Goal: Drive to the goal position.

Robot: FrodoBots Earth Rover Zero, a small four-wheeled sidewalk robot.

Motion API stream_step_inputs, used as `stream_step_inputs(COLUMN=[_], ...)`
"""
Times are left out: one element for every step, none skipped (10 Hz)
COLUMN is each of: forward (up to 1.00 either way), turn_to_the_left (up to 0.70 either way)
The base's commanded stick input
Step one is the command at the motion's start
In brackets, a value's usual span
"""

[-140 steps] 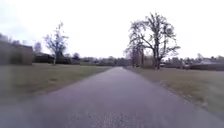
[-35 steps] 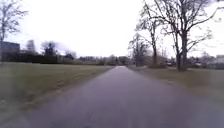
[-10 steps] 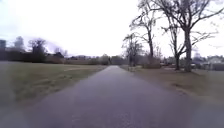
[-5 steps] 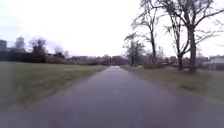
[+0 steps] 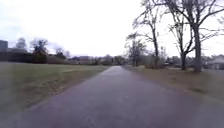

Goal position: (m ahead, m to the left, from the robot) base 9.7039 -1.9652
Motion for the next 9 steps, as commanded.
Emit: stream_step_inputs(forward=[1.00,1.00,1.00,1.00,1.00,1.00,1.00,1.00,1.00], turn_to_the_left=[-0.40,-0.39,-0.12,0.00,0.00,0.00,0.00,0.00,0.00])
